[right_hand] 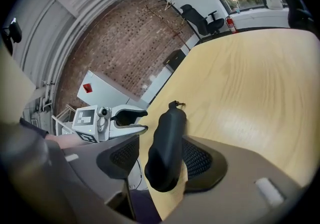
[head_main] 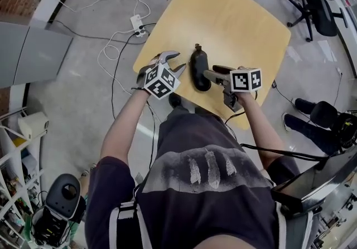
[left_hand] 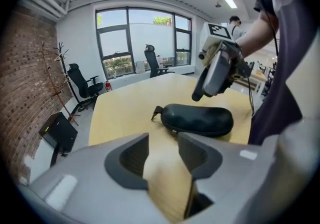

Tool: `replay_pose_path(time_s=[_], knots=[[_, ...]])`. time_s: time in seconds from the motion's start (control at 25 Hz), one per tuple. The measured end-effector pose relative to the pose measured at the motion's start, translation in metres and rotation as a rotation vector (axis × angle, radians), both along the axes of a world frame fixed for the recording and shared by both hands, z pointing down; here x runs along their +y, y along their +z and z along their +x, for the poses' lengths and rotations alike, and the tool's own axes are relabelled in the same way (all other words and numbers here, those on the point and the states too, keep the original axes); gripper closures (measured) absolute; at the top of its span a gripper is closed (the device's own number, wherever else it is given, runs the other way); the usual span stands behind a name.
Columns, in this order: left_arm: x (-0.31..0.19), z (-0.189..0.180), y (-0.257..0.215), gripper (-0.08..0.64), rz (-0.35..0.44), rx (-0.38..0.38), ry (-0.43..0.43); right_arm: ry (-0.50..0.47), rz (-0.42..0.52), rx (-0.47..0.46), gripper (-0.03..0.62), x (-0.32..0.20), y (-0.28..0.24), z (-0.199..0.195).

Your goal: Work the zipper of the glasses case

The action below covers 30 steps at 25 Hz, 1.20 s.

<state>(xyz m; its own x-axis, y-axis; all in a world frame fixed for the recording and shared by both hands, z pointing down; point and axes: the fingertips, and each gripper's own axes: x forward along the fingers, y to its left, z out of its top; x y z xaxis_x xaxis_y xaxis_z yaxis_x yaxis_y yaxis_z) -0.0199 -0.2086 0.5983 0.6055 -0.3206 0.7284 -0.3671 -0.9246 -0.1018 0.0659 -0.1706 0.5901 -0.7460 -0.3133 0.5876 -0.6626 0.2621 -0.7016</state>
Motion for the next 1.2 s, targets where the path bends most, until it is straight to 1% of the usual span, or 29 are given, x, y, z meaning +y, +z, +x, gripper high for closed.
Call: replay_pose_path(time_s=[0.04, 0.12, 0.24, 0.44, 0.56, 0.72, 0.88, 0.96, 1.08, 1.12, 1.2], knots=[[0.0, 0.0, 0.006, 0.377, -0.001, -0.023, 0.018, -0.006, -0.015, -0.001, 0.319, -0.001, 0.004, -0.002], [0.002, 0.002, 0.018, 0.377, 0.0, -0.069, 0.057, -0.022, -0.035, 0.002, 0.305, -0.004, 0.013, -0.005], [0.004, 0.011, 0.031, 0.377, 0.0, -0.114, 0.116, -0.029, -0.032, 0.03, 0.294, -0.009, 0.027, -0.005], [0.006, 0.018, 0.045, 0.382, -0.004, -0.144, 0.181, -0.054, -0.036, 0.036, 0.284, -0.01, 0.039, -0.016], [0.008, 0.023, 0.048, 0.404, 0.004, -0.156, 0.204, -0.057, -0.046, 0.017, 0.281, -0.009, 0.04, -0.021], [0.013, 0.027, 0.051, 0.451, 0.0, -0.166, 0.233, -0.053, -0.071, -0.034, 0.301, -0.006, 0.041, -0.028], [0.022, 0.031, 0.054, 0.509, 0.001, -0.178, 0.265, -0.055, -0.09, -0.091, 0.304, -0.001, 0.043, -0.033], [0.022, 0.032, 0.054, 0.514, 0.003, -0.177, 0.257, -0.064, -0.108, -0.131, 0.321, 0.001, 0.042, -0.033], [0.018, 0.031, 0.051, 0.512, -0.001, -0.161, 0.224, -0.106, -0.117, -0.186, 0.342, 0.009, 0.037, -0.035], [0.018, 0.031, 0.049, 0.507, -0.006, -0.15, 0.22, -0.114, -0.111, -0.207, 0.345, 0.011, 0.033, -0.035], [0.024, 0.032, 0.042, 0.473, -0.023, -0.123, 0.228, -0.127, -0.09, -0.247, 0.347, 0.015, 0.022, -0.033]])
